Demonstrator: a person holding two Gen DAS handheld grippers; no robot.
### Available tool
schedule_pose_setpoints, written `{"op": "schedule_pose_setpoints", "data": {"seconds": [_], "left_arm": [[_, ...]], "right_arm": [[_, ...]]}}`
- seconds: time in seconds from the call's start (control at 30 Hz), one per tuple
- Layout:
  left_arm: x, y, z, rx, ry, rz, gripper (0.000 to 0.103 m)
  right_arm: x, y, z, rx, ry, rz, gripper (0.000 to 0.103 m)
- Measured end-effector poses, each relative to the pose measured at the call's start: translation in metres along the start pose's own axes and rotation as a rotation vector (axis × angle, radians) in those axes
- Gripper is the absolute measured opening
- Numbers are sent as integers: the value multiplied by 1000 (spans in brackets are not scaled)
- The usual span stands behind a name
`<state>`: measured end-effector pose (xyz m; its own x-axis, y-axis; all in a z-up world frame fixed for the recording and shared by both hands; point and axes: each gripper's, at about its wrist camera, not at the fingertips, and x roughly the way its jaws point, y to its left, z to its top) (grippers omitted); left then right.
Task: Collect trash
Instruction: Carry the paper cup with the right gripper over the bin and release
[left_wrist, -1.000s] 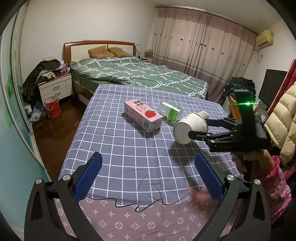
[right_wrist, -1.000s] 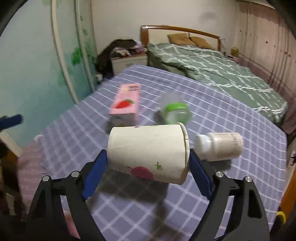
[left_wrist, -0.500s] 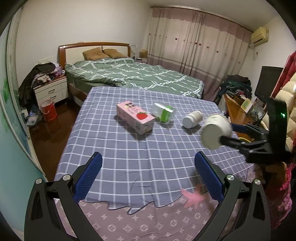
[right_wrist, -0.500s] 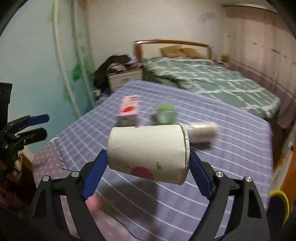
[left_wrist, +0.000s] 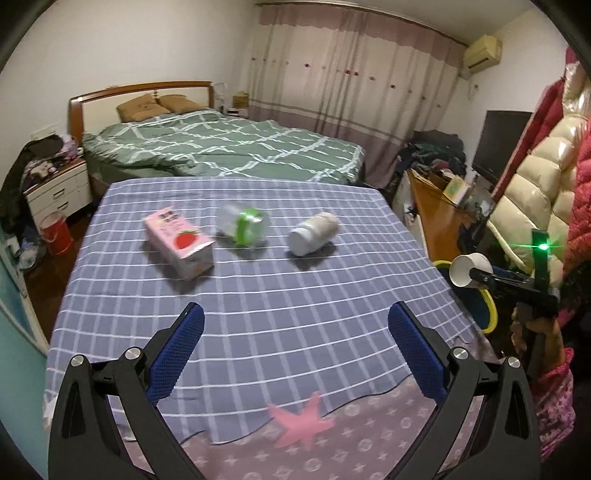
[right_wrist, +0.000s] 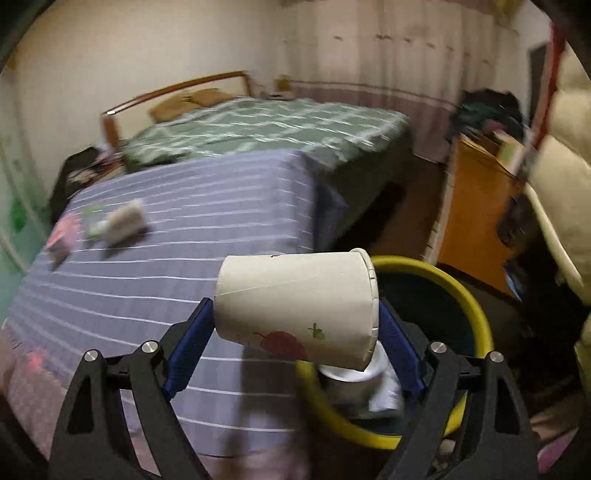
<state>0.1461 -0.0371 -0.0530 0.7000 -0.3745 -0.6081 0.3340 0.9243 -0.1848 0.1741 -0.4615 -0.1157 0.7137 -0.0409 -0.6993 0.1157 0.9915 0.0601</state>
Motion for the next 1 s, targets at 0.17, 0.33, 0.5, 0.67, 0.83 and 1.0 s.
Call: {"op": "schedule_pose_setpoints", "data": {"seconds": [0.17,0.33,0.5,0.67,0.83,1.0], "left_arm": [[13,-20,6,41,19,-13,98],[22,-32,10,76,31,-20,98],[35,-33,15,89,45,-32,98],[55,-27,23,97,71,-37,98],[77,-16,32,95,91,-38,98],[110,-15,46,126,129,-57,98]], "right_arm": [[21,-32,-5,48,37,-60,82],[33,-41,-6,101,42,-98,85],[28,-35,-8,101,26,-102,85],[17,-29,-9,112,-1,-70,85],[14,-22,-8,109,-2,-53,85],[13,-17,-7,109,-6,-40,85]]}}
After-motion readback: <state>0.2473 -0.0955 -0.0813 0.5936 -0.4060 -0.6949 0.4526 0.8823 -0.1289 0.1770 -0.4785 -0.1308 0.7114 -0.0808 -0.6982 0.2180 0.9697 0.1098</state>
